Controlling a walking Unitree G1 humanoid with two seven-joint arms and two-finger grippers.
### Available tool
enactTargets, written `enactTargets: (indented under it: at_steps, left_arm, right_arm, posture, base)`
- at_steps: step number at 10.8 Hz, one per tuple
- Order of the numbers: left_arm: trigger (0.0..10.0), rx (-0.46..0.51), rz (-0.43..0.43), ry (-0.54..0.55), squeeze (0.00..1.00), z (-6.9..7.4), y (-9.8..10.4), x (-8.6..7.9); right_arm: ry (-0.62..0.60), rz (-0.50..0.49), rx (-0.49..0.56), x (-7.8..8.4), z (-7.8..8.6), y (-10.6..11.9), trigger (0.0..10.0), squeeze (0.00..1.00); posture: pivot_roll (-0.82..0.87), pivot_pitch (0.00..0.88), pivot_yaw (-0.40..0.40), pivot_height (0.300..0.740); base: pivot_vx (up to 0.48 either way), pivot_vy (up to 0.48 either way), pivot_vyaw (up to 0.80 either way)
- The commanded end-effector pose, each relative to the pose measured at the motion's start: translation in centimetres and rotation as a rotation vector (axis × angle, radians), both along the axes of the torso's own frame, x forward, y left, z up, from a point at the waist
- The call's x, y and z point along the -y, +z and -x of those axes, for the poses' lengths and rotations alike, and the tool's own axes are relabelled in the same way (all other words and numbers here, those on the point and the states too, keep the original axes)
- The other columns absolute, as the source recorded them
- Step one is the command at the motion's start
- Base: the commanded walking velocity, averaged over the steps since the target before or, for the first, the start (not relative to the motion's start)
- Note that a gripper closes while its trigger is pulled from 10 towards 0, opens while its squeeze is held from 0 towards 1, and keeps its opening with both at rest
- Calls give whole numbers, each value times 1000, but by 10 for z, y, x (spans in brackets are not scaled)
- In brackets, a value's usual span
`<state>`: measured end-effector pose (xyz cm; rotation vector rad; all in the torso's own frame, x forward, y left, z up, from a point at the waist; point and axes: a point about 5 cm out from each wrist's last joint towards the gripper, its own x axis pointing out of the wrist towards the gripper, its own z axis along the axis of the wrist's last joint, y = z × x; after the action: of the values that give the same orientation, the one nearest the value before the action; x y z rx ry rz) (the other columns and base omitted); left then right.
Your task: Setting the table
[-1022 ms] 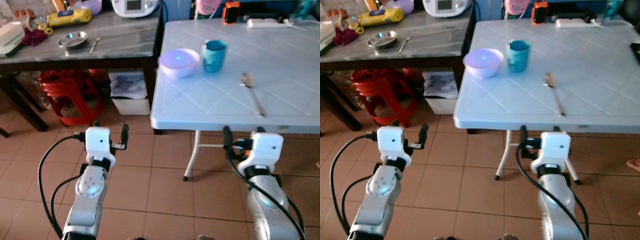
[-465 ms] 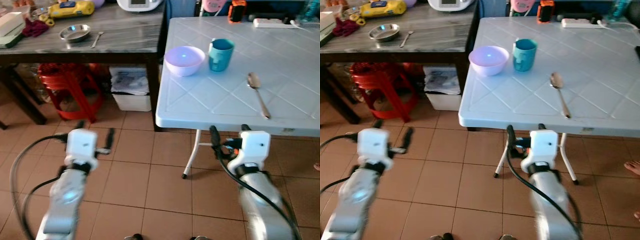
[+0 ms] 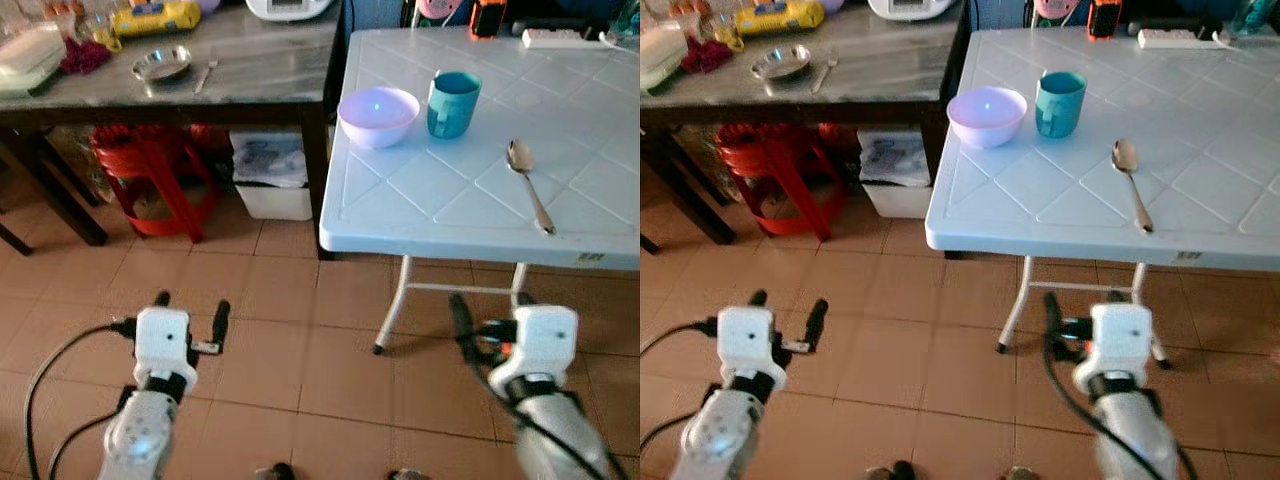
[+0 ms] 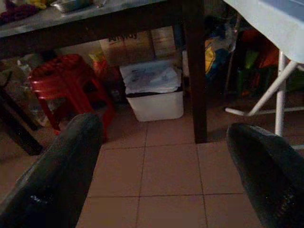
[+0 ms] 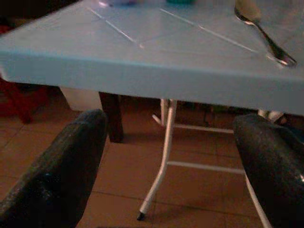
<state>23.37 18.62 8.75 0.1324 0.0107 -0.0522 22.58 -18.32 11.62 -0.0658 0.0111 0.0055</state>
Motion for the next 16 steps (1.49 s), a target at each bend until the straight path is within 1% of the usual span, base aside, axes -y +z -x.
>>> enactTargets:
  at_steps: [1,2,3,4,5,6,8,9,10,12,13,15,16]
  left_arm:
    - [10000,3,-12,9,0,0,2,-5]
    - [10000,36,-5,-17,0,-8,8,3]
    - [10000,57,37,-38,0,-15,15,15]
    - [10000,65,55,-71,0,-17,18,24]
    - [10000,68,65,-118,0,-19,18,34]
    - [10000,68,87,-114,0,-20,19,35]
    - [10000,81,122,-130,0,-25,21,48]
    - [10000,98,134,-129,0,-28,28,50]
    - [10000,93,139,-106,0,-27,27,47]
    - [10000,81,136,-84,0,-23,24,42]
    - [10000,77,138,-89,0,-24,23,43]
    - [10000,74,137,-96,0,-27,23,44]
    - [10000,75,136,-106,0,-28,24,46]
  right_arm:
    - [8,-6,23,-7,-2,5,10000,0]
    - [33,-26,55,-23,-17,9,10000,0]
    - [33,-43,83,-26,-27,17,10000,0]
    - [36,-33,82,-28,-31,16,10000,0]
    - [38,-34,86,-26,-34,19,10000,0]
    - [41,-23,101,-26,-36,22,10000,0]
    - [15,-33,114,-25,-43,25,10000,0]
    - [33,-49,112,-33,-45,26,10000,0]
    - [65,-37,114,-37,-45,26,10000,0]
    - [62,-32,105,-33,-46,25,10000,0]
    - [54,-33,109,-33,-48,27,10000,0]
    - [49,-33,112,-34,-46,27,10000,0]
    - [38,-32,111,-32,-46,26,10000,0]
  posture:
    - [-71,165,75,740]
    - [-54,146,62,740]
    - [-40,161,58,740]
    - [-55,171,55,740]
    - [-62,167,45,740]
    - [-72,162,54,740]
    - [-66,161,52,740]
    - [-58,178,33,740]
    - [-54,185,28,740]
    - [-48,193,26,740]
    - [-55,196,27,740]
    - [-70,195,36,740]
    - [-75,194,43,740]
  base:
    - [0,0,0]
    - [0,0,0]
    - [0,0,0]
    - [0,0,0]
    - [0,0,-525]
    - [0,0,0]
    - [0,0,0]
    - [0,0,0]
    - [0,-281,0]
    - [0,-302,0]
    - [0,-409,0]
    - [0,-394,0]
    - [0,-390,0]
